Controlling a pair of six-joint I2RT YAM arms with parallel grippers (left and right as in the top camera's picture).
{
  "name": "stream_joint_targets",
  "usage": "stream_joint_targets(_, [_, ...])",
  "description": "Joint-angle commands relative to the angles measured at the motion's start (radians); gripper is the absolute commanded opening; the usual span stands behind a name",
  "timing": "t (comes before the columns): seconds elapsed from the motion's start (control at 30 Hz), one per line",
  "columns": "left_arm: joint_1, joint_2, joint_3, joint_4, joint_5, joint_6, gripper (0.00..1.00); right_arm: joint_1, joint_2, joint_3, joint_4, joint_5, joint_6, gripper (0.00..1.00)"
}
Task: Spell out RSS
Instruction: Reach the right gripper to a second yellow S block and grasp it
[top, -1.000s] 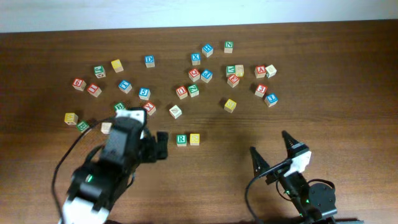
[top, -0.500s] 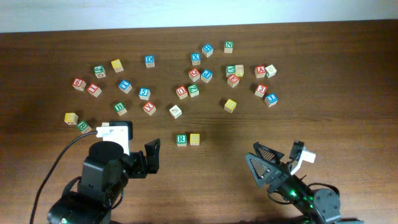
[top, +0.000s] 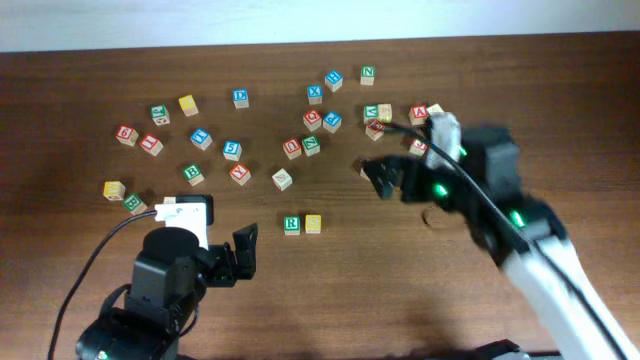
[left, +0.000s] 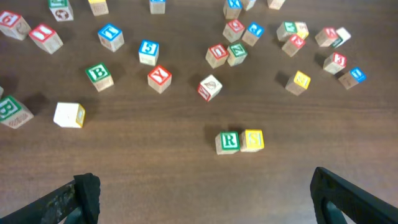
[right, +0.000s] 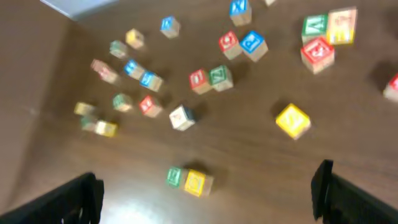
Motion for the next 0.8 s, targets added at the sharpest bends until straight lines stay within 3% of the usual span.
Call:
stream_joint_targets(0.0, [-0.001,-0.002,0.012,0.002,-0.007,-0.002,0.99,0.111,0.245,0.225,-0.101,0.297,-0.053,0.98])
stream_joint_targets(0.07, [-0.001,-0.002,0.012,0.002,-0.007,-0.003,0.99,0.158,0.411,0.342,-0.169,0.432,0.018,0.98])
stream_joint_targets(0.17, [-0.001,-0.002,0.012,0.002,-0.007,-0.003,1.0,0.178,0.571,0.418,-0.222,0.487,0.098,0.98])
stream_joint_targets(0.33, [-0.001,-0.002,0.012,0.002,-0.007,-0.003,0.99,0.182,0.743,0.438,-0.212,0.555,0.279,0.96])
stream_joint_targets(0.5, [-0.001,-0.002,0.012,0.002,-0.007,-0.003,0.99,0.182,0.81,0.438,-0.168,0.549,0.364,0.9])
stream_joint_targets(0.63, [-0.001,-0.002,0.012,0.002,-0.007,-0.003,0.99,0.182,0.833,0.438,-0.139,0.552,0.364,0.8])
stream_joint_targets(0.77, [-0.001,-0.002,0.012,0.002,-0.007,-0.003,0.99,0.18,0.87,0.438,-0.129,0.551,0.364,0.79])
